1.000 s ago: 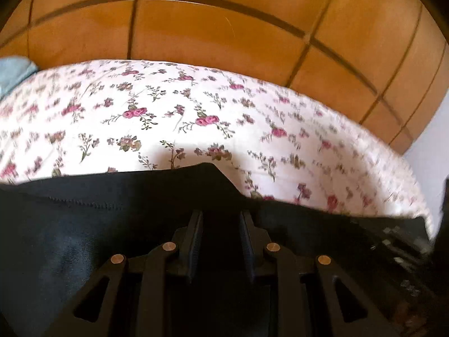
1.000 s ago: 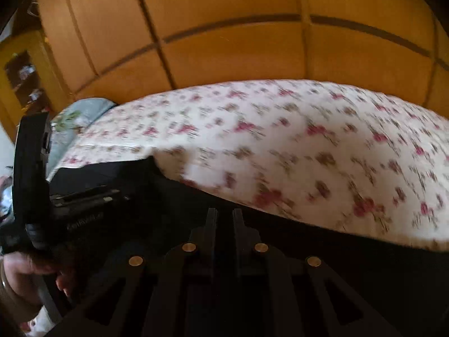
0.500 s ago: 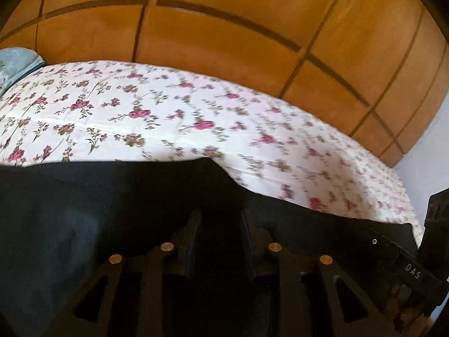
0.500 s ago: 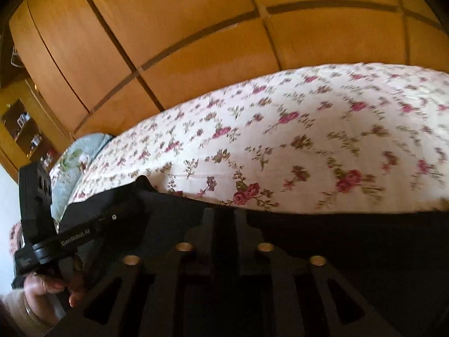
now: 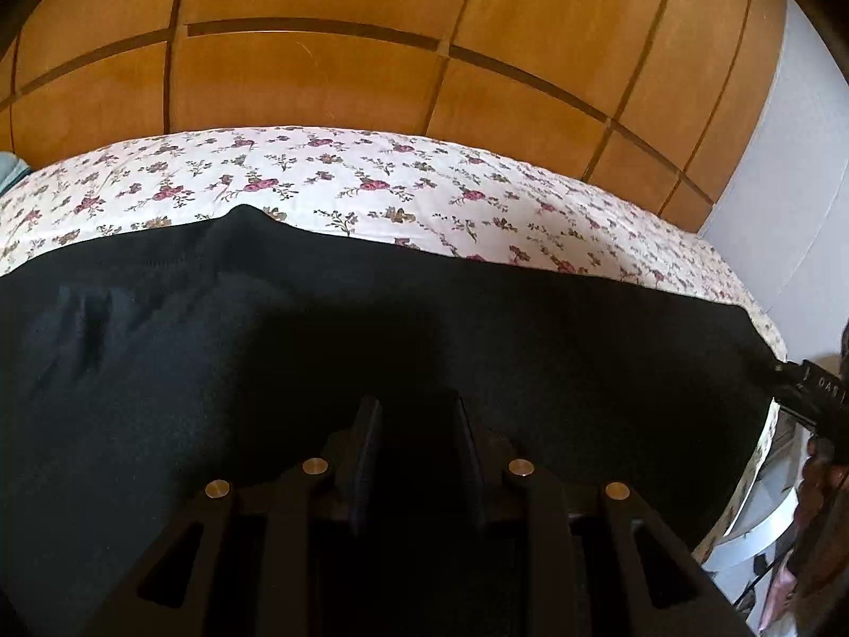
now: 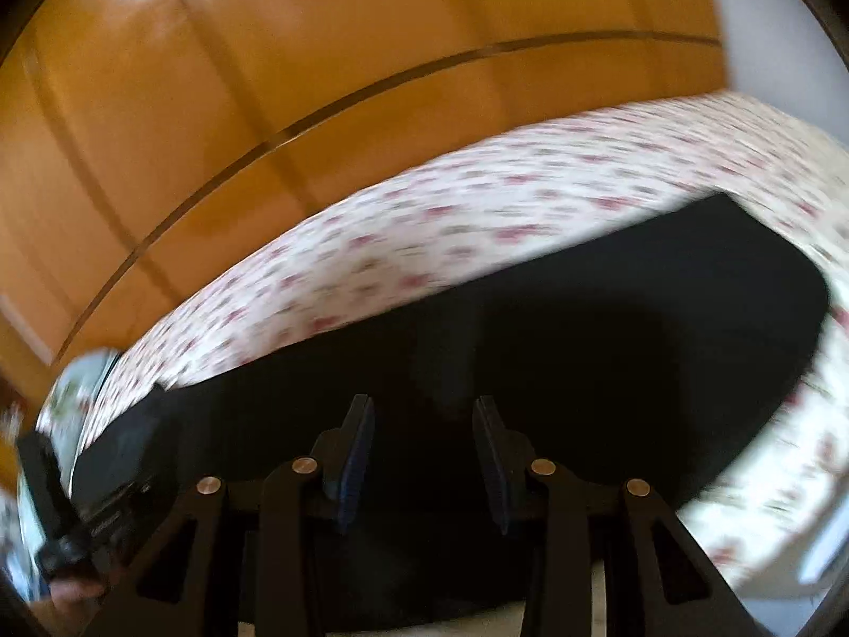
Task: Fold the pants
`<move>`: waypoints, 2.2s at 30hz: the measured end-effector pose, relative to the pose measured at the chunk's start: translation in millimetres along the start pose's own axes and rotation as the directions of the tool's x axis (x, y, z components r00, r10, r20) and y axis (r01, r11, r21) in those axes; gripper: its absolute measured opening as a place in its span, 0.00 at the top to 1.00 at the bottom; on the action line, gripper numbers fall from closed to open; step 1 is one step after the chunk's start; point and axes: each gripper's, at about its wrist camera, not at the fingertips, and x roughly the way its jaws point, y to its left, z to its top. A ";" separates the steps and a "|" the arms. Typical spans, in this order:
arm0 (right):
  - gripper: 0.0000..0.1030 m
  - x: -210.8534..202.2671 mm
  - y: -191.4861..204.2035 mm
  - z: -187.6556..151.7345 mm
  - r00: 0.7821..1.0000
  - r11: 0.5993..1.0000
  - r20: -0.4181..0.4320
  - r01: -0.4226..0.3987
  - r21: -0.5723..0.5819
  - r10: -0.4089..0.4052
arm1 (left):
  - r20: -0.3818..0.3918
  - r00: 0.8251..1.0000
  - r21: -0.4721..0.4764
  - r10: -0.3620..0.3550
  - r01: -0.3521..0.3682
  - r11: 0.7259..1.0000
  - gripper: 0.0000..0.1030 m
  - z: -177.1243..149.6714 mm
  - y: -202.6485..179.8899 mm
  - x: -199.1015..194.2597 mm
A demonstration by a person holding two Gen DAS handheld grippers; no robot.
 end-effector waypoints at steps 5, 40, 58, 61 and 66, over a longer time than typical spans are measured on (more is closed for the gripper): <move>0.62 -23.2 -53.9 3.9 0.994 0.990 0.037 0.099 0.103 -0.103 | 0.006 1.000 -0.001 0.009 -0.009 1.000 0.71 -2.6 1.1 -1.3; 0.78 -36.5 -140.3 40.5 0.969 0.892 0.240 -0.063 0.449 -0.052 | 0.006 0.997 -0.056 0.075 -0.074 0.996 0.69 -3.4 12.6 -27.5; 0.78 -108.9 48.8 67.7 0.924 0.998 0.377 -0.057 -0.025 0.062 | 0.056 0.989 -0.183 0.140 -0.128 0.975 0.69 -16.0 57.0 -51.8; 0.78 -111.2 82.6 61.2 0.923 0.991 0.369 -0.074 -0.110 0.110 | 0.062 0.990 -0.196 0.127 -0.113 0.974 0.69 -18.7 60.1 -54.7; 0.78 -101.7 138.9 41.0 0.930 0.956 0.321 -0.088 -0.279 0.179 | 0.063 0.992 -0.201 0.107 -0.092 0.975 0.69 -21.5 61.8 -58.0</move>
